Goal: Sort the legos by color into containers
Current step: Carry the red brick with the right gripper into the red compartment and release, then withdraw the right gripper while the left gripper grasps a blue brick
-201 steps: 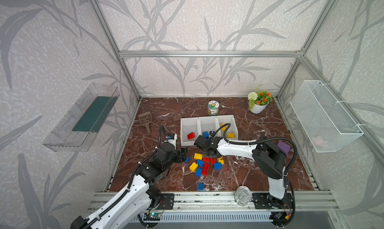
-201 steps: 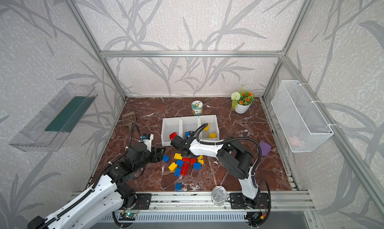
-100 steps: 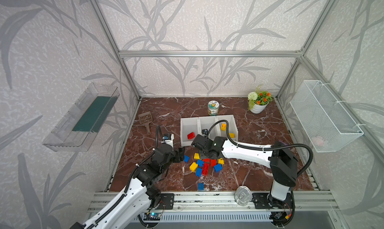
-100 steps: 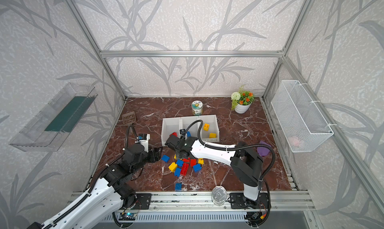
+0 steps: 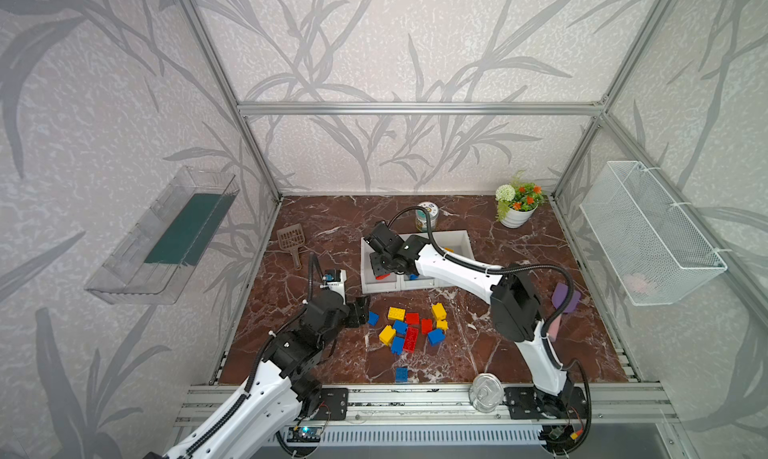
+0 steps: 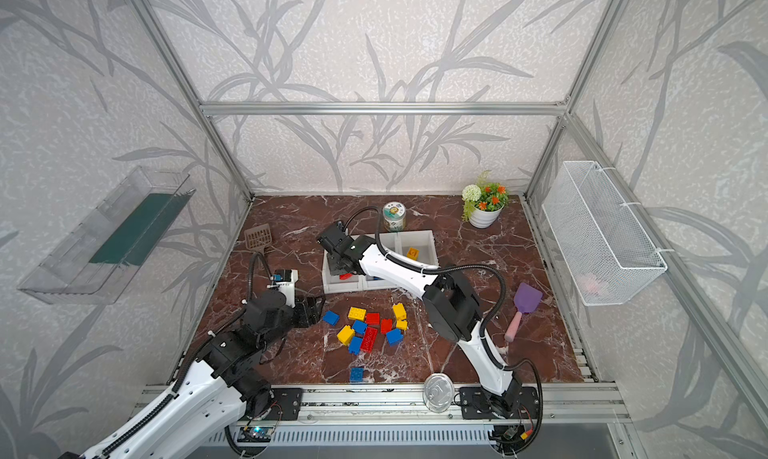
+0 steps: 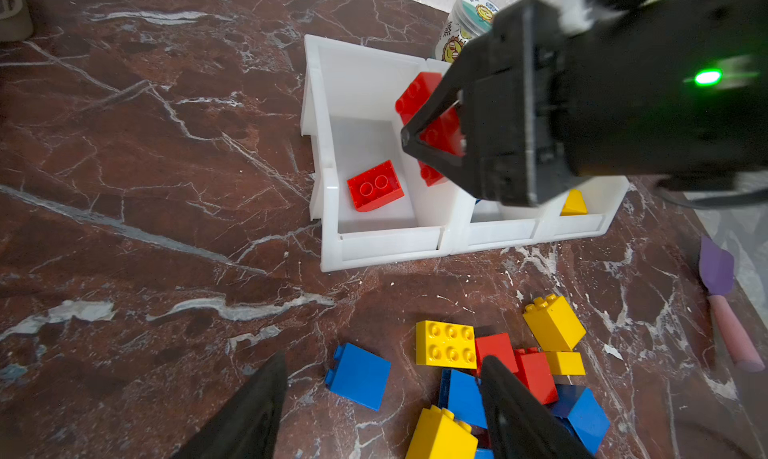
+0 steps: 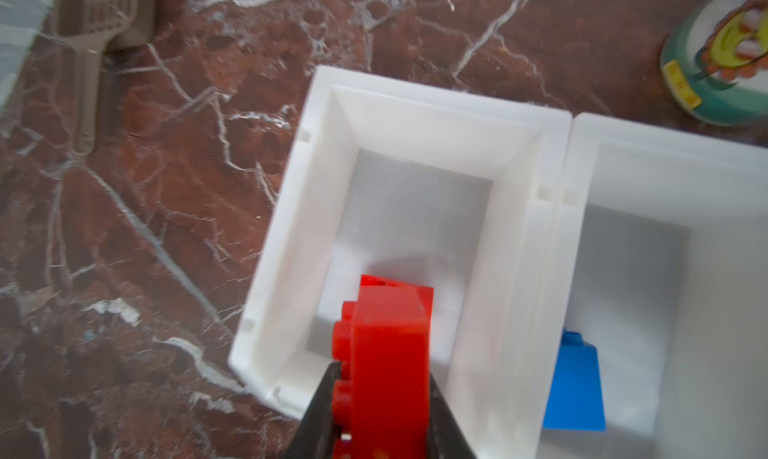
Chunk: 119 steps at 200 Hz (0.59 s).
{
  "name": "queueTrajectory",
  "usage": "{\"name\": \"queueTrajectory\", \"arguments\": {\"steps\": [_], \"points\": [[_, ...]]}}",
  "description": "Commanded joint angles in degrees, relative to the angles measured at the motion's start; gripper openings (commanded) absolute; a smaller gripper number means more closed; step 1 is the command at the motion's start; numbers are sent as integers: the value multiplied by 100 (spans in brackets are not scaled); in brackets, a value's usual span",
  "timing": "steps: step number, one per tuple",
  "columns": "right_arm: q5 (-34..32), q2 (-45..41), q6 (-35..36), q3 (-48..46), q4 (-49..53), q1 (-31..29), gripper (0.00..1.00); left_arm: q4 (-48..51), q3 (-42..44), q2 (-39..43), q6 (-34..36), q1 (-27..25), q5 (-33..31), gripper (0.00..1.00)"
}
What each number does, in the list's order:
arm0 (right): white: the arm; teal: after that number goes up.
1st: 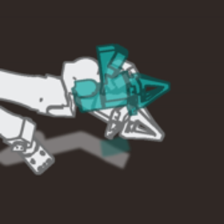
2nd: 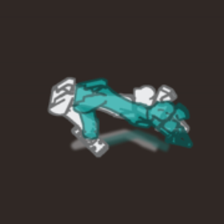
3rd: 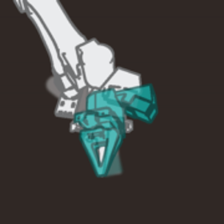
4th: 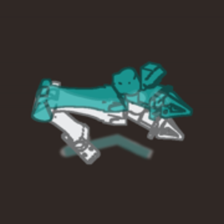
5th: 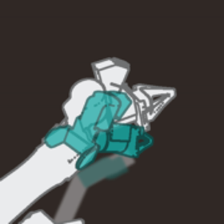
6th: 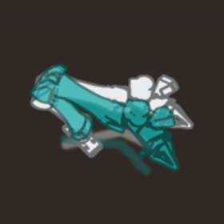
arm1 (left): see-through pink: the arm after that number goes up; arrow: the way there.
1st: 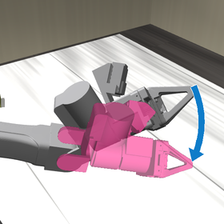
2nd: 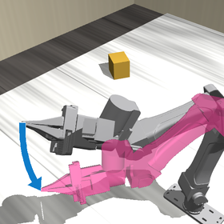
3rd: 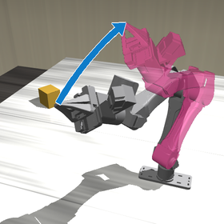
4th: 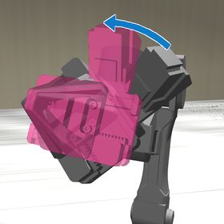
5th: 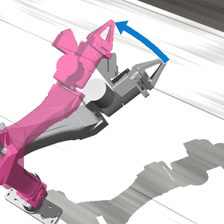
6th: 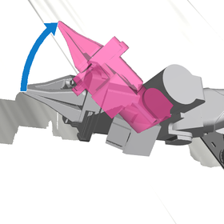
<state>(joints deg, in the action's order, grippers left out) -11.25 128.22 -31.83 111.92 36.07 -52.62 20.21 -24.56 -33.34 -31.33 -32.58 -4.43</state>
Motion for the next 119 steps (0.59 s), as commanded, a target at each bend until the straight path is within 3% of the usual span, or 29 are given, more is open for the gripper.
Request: {"name": "queueTrajectory", "arguments": {"steps": [1, 21, 55, 97, 119], "points": [[270, 142, 154, 399, 311, 67, 21, 251, 56, 148, -185, -27, 5, 75], [302, 218, 164, 541, 306, 110, 29, 313, 73, 188, -232, -25, -26, 75], [352, 173, 223, 748, 382, 134, 58, 367, 82, 156, -286, -25, -59, 75], [324, -316, 350, 615, 383, 129, 63, 479, 28, 102, -321, -27, -94, 74], [210, -932, 361, -70, 283, 121, 64, 554, 34, 69, -378, -21, -121, 74]]}}
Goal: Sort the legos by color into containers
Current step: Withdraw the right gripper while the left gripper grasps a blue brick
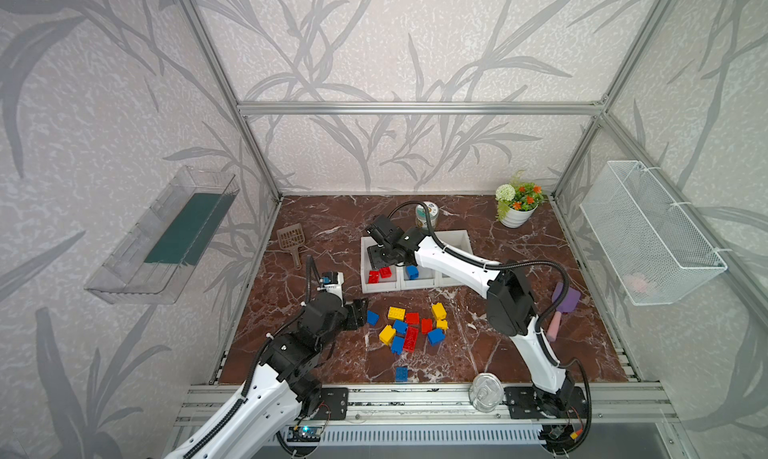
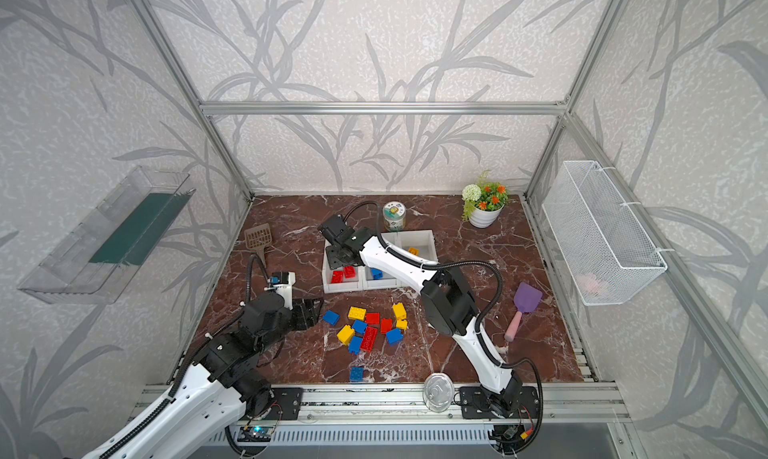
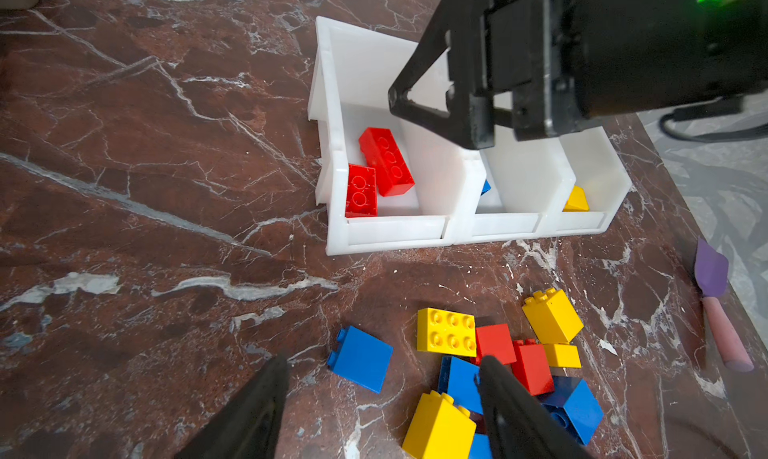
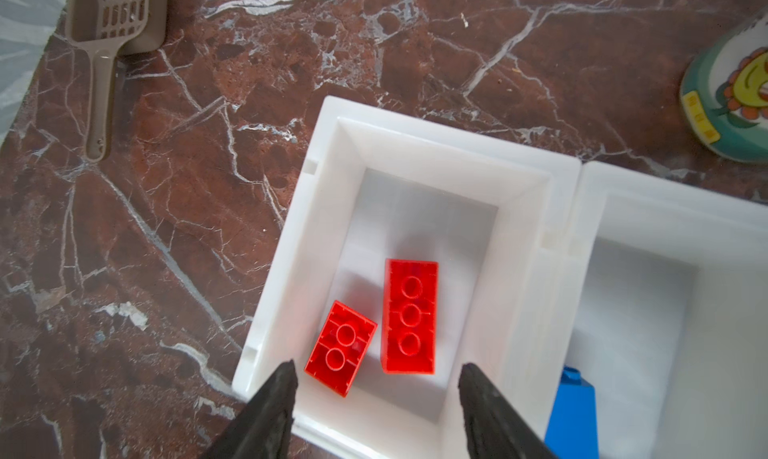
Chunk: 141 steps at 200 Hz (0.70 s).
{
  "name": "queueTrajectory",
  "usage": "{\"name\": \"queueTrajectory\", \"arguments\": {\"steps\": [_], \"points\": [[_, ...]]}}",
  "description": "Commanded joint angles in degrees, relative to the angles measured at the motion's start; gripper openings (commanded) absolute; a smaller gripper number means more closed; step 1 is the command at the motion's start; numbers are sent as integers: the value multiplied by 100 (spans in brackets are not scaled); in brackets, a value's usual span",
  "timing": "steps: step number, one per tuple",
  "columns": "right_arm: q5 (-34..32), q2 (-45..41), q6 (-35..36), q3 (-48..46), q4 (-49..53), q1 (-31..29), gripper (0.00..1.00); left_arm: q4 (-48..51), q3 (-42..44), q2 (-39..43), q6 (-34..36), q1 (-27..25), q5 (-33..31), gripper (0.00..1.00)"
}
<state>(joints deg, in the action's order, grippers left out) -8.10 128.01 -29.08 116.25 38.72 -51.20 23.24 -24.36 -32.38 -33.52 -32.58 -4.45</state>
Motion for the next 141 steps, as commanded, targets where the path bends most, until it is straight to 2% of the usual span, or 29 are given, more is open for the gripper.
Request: {"name": "queueTrajectory", "arguments": {"steps": [1, 33, 47, 89, 112, 141], "points": [[-118, -958, 77, -553, 7, -22, 64, 250, 17, -29, -161, -21, -118, 74], [-343, -2464, -286, -2981, -1049, -57, 65, 382, 32, -190, -260, -38, -23, 75], [-559, -3061, -347, -3675, -1072, -48, 65, 365, 49, -312, -272, -40, 114, 75], [-883, -4490, -696, -5105, -705, -47, 67, 80, 105, -970, -275, -69, 285, 74], [-1034, -4974, -1179, -5739, -729, -46, 67, -168, 39, -1443, -54, -82, 449, 75], [-1235, -5395, -1274, -6108, -735, -39, 67, -45, -219, -2073, 301, -110, 537, 76]]}}
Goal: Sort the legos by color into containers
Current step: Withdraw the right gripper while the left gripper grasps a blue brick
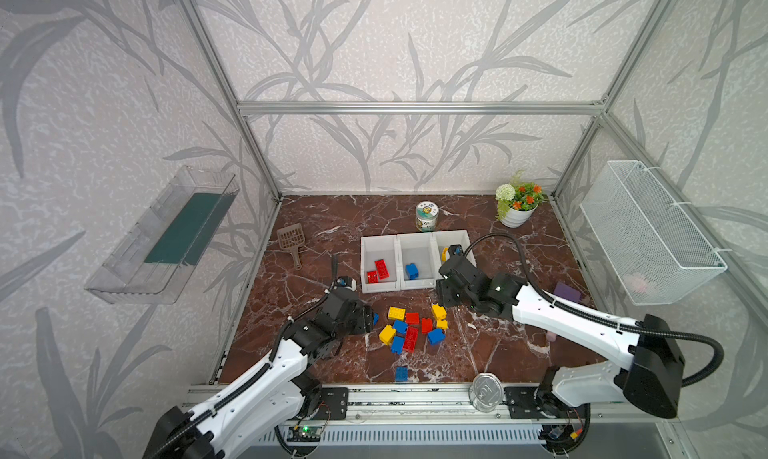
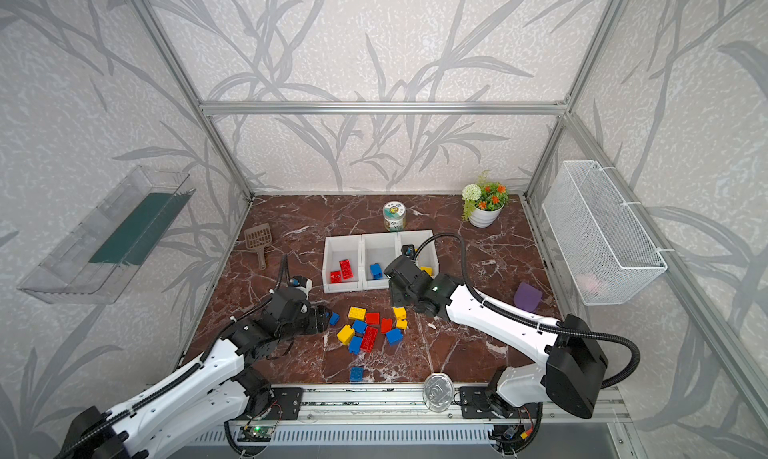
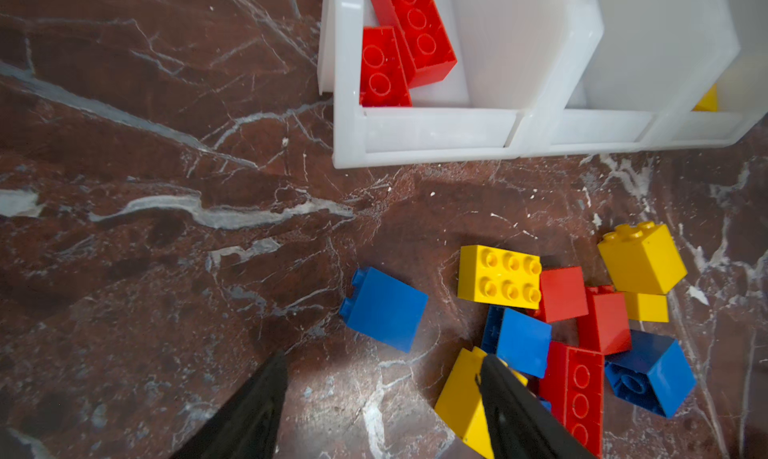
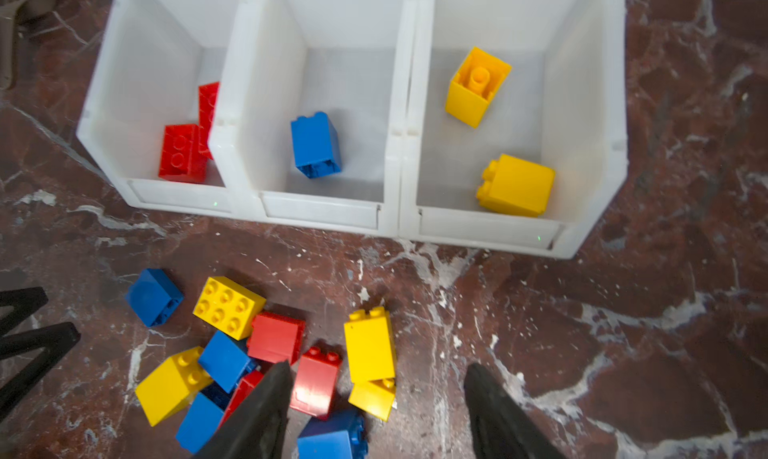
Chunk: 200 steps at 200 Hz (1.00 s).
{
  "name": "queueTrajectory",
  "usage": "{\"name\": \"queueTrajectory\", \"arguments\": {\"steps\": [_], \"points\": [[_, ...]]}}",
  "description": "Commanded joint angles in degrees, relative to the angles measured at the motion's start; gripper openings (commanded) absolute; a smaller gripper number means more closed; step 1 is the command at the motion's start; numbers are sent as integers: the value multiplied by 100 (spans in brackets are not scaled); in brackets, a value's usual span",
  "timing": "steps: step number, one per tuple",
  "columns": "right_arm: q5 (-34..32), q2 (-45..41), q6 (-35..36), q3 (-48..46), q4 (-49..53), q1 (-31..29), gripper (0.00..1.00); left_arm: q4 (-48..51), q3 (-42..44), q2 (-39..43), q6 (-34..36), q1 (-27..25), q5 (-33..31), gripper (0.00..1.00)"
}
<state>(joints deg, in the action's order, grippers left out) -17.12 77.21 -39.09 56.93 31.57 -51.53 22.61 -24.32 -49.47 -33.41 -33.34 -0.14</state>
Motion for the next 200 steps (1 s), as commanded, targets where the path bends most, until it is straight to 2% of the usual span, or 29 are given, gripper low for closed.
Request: {"name": "queueTrajectory", "arguments": {"steps": [1, 37, 159, 200], "points": [[-338, -327, -274, -183, -24, -6, 67, 21, -227, -385, 295, -37, 100, 76], [-390, -555, -397, -388, -114, 11, 68, -81, -394, -1041, 465, -83, 67, 76], [-388, -1088, -851, -889, -130, 11, 67, -366, -761, -2263, 994, -173, 102, 76], [-402, -1251, -960, -986, -92, 13, 67, -152, -951, -2642, 987, -212, -126, 70]]}}
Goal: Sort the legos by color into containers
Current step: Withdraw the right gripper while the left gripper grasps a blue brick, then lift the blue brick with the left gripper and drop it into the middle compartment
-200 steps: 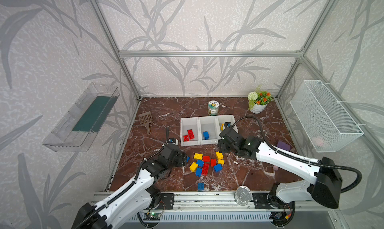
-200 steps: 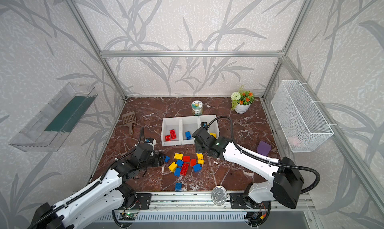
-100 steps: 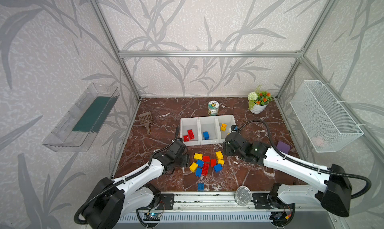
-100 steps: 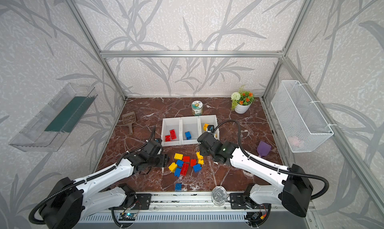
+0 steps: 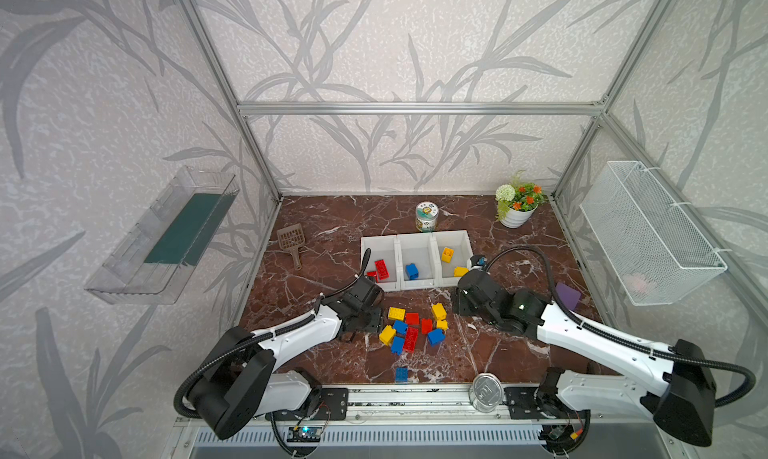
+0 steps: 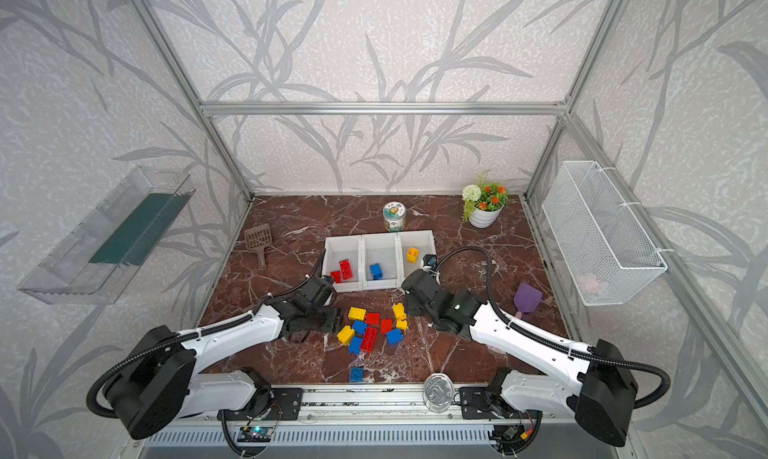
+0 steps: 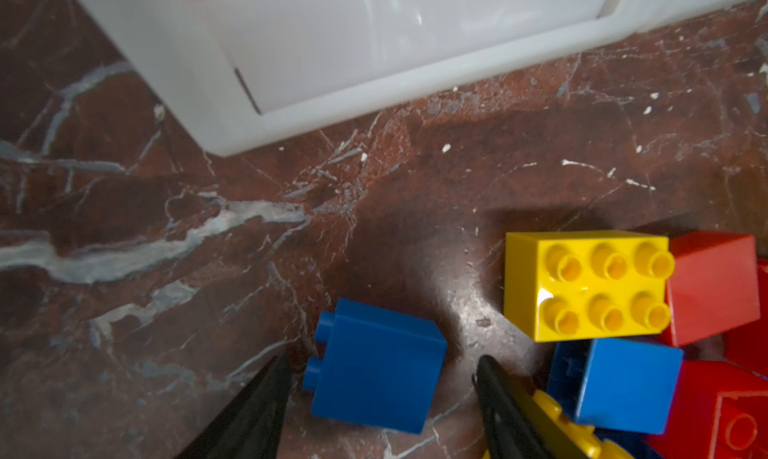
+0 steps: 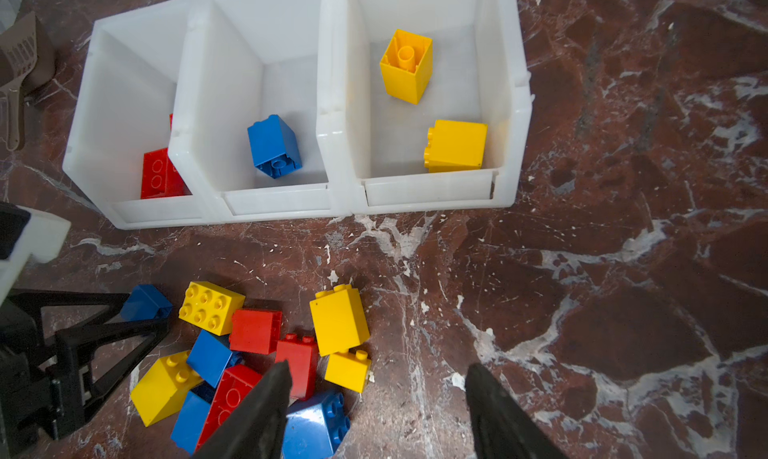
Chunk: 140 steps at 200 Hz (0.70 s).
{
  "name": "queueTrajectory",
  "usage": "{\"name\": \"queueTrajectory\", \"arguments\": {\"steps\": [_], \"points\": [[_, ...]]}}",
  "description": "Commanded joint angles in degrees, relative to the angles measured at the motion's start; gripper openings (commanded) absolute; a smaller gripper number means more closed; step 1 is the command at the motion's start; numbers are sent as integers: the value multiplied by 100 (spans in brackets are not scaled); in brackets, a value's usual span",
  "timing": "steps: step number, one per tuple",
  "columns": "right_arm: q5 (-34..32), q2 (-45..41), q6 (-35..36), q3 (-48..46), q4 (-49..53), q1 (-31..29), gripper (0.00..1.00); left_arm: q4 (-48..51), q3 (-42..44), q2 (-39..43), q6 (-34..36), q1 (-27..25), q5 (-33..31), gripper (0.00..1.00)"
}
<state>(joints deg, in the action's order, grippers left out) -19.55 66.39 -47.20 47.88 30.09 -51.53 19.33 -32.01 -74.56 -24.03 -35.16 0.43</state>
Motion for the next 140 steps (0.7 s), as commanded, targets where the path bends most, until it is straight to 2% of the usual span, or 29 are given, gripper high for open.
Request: {"name": "queueTrajectory", "arguments": {"steps": [1, 59, 114, 140], "points": [[-161, -170, -149, -83, 57, 12, 67, 172, -182, -135, 44, -33, -183, 70], [-200, -256, -259, -147, 116, 11, 67, 45, -139, -270, -28, -196, -215, 50], [-258, -267, -286, -187, 110, 11, 68, -86, -25, 37, -190, -283, -267, 37], [-271, -258, -255, -148, 128, 11, 67, -52, -67, 144, -206, -281, -286, 34]]}}
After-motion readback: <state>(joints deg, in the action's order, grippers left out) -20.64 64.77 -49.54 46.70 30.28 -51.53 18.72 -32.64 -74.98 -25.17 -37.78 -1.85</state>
